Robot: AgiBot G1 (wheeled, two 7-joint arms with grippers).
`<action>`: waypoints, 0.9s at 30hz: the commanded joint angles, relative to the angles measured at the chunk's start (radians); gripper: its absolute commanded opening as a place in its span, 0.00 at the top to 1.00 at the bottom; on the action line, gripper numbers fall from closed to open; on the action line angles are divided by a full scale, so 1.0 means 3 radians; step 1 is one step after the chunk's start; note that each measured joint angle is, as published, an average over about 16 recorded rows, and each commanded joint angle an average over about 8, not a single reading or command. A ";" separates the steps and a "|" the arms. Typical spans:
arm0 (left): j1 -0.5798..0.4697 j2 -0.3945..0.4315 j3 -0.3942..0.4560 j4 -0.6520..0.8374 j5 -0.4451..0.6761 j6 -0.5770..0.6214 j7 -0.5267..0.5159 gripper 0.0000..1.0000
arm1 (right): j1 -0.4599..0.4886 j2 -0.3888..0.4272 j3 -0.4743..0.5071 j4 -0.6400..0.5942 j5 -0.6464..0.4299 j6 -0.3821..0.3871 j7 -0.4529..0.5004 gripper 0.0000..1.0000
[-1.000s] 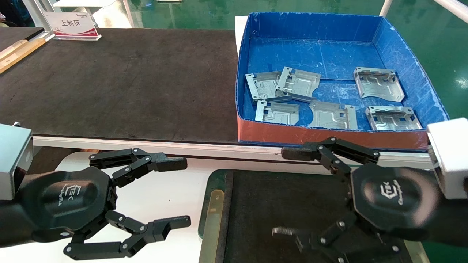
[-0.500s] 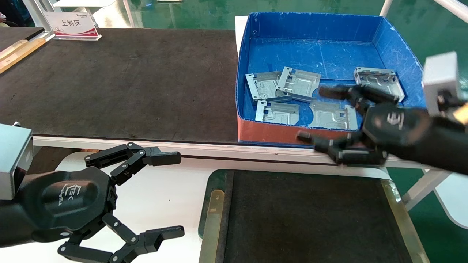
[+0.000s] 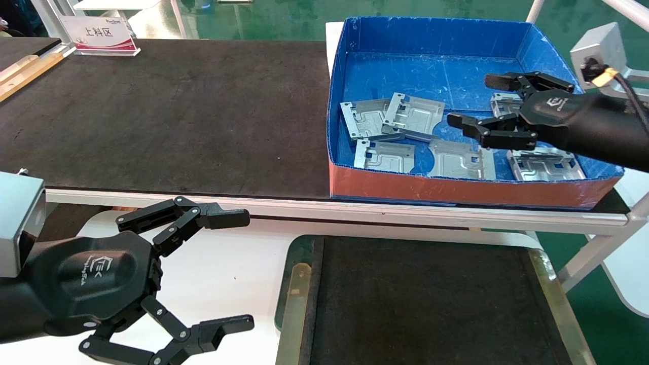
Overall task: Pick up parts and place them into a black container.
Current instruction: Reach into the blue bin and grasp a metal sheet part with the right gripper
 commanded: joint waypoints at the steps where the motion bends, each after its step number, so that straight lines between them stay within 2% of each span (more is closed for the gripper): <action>1: 0.0000 0.0000 0.0000 0.0000 0.0000 0.0000 0.0000 0.00 | 0.0124 -0.0066 -0.0035 -0.0228 -0.0087 0.0034 -0.0088 0.00; 10: 0.0000 0.0000 0.0000 0.0000 0.0000 0.0000 0.0000 0.00 | 0.0515 -0.0349 -0.0084 -0.1106 -0.0285 0.0525 -0.0412 0.00; 15: 0.0000 0.0000 0.0000 0.0000 0.0000 0.0000 0.0000 0.00 | 0.0647 -0.0491 -0.0082 -0.1474 -0.0310 0.0789 -0.0459 0.00; 20: 0.0000 0.0000 0.0000 0.0000 0.0000 0.0000 0.0000 0.00 | 0.0769 -0.0630 -0.0120 -0.1763 -0.0373 0.1037 -0.0342 0.00; 27: 0.0000 0.0000 0.0000 0.0000 0.0000 0.0000 0.0000 0.00 | 0.0964 -0.0796 -0.0303 -0.2065 -0.0638 0.1338 0.0050 0.00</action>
